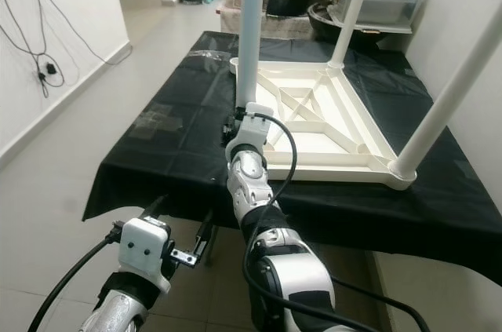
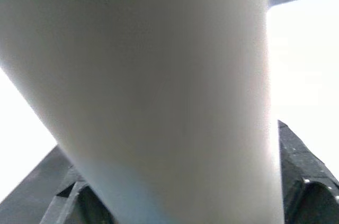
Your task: Building children table
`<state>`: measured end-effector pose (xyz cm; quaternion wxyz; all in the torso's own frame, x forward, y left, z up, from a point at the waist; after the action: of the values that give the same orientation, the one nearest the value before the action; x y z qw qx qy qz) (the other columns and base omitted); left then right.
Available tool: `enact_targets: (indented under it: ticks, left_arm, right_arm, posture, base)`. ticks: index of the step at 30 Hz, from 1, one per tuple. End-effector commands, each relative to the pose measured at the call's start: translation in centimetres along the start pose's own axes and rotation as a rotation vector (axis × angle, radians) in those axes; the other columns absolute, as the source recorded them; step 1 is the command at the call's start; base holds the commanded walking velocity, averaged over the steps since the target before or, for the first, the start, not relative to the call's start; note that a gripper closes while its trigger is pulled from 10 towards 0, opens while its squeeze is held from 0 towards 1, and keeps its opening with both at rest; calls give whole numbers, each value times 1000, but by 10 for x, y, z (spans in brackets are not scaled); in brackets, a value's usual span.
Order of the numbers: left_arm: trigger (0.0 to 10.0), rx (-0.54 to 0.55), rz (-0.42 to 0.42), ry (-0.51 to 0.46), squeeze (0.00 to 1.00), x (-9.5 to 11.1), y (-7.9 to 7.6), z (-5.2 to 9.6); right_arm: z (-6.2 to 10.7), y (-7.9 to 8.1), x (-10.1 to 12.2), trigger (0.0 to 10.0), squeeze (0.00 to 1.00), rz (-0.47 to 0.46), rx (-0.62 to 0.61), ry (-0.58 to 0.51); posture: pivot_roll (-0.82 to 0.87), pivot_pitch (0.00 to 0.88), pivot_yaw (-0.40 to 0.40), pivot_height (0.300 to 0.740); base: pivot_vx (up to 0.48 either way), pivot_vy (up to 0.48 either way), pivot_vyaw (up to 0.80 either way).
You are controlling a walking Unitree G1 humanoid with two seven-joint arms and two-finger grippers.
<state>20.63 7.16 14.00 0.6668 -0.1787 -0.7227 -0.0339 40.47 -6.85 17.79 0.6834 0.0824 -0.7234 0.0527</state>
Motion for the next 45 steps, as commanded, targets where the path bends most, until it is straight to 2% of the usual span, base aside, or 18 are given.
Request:
enact_targets:
  ticks: [1, 4, 5, 11, 13, 15, 17, 20, 26, 27, 29, 33, 36, 37, 39, 42, 44, 45]
  left_arm:
    - [10000, 2, 9, 8, 0, -3, 0, 1]
    - [10000, 2, 10, 9, 0, -4, 0, 1]
    - [10000, 1, 10, 10, 0, -4, 0, 1]
    - [10000, -1, 9, 11, 0, -4, -1, 2]
    - [10000, -1, 8, 12, 0, -4, -1, 3]
    - [10000, -1, 8, 12, 0, -4, -1, 3]
    - [10000, -1, 9, 11, 0, -4, -2, 3]
    - [10000, -1, 9, 10, 0, -4, -3, 3]
    - [10000, 0, 8, 11, 0, -4, -3, 4]
    - [10000, 0, 7, 11, 0, -4, -3, 4]
    - [10000, -1, 7, 10, 0, -4, -3, 4]
    - [10000, 0, 6, 10, 0, -3, -2, 3]
    - [10000, 0, 5, 10, 0, -3, -1, 3]
    - [10000, 0, 5, 10, 0, -3, -1, 3]
    - [10000, -2, 5, 11, 0, -3, -1, 3]
    - [10000, -2, 5, 12, 0, -3, 0, 3]
    - [10000, -3, 4, 13, 0, -4, 0, 3]
    - [10000, -3, 4, 13, 0, -4, 0, 3]
  right_arm:
    - [-2, 15, 5, 10000, 0, 3, 97, -13]
    - [-3, 14, 7, 10000, 0, 52, 190, -19]
    - [-3, 13, 8, 10000, 0, 96, 300, -18]
    - [-7, 10, 19, 10000, 0, 119, 424, -30]
    - [-2, 22, 18, 10000, 0, 110, 614, -16]
    - [-2, 22, 18, 10000, 0, 110, 614, -16]
    - [4, 35, 15, 10000, 0, 124, 790, 0]
    - [10, 45, 10, 10000, 0, 182, 912, 25]
    - [9, 49, 9, 10000, 0, 228, 898, 33]
    - [8, 50, 10, 0, 0, 237, 886, 29]
    - [7, 50, 11, 0, 0, 242, 878, 26]
    - [3, 46, 10, 0, 0, 274, 795, 37]
    - [-7, 18, 5, 0, 0, 248, 436, 81]
    - [-7, 18, 5, 0, 0, 248, 436, 81]
    - [-6, -12, -8, 0, 0, 182, 106, 145]
    - [-4, -22, -13, 0, 0, 161, -4, 169]
    - [5, -49, -24, 0, 0, 121, -289, 217]
    - [5, -49, -24, 0, 0, 121, -289, 217]
  posture:
    - [114, 30, -34, 740]
    - [114, 30, -34, 740]
    - [114, 30, -34, 740]
    - [118, 21, -37, 740]
    - [122, 19, -36, 740]
    - [122, 19, -36, 740]
    - [136, 20, -46, 740]
    - [138, 19, -48, 740]
    - [143, 17, -49, 740]
    - [144, 16, -51, 740]
    - [144, 16, -51, 740]
    - [142, 19, -51, 740]
    - [137, 22, -47, 740]
    - [137, 22, -47, 740]
    - [127, 24, -39, 740]
    - [127, 24, -39, 740]
    - [125, 26, -37, 740]
    - [125, 26, -37, 740]
  base:
    - [0, 0, 0]
    - [0, 0, 0]
    - [0, 0, 0]
    - [0, 0, 0]
    - [0, 0, 0]
    - [0, 0, 0]
    - [0, 0, 0]
    - [0, 0, 0]
    - [0, 0, 0]
    - [0, 0, 0]
    - [0, 0, 0]
    - [0, 0, 0]
    - [0, 0, 0]
    - [0, 0, 0]
    - [0, 0, 0]
    - [0, 0, 0]
    - [0, 0, 0]
    - [0, 0, 0]
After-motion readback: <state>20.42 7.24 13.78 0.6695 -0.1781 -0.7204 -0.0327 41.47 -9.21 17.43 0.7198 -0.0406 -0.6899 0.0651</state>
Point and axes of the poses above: a point about 5 cm out from each wrist's last joint towards the gripper, its own z axis pointing back from the gripper into the wrist, its own x axis along the axis of the wrist's last joint, y = z × x, the point moved 1 cm from there along -z, pointing out of the wrist towards the gripper, and after that the axes turned 13 degrees about z, right-handed, at the moved point
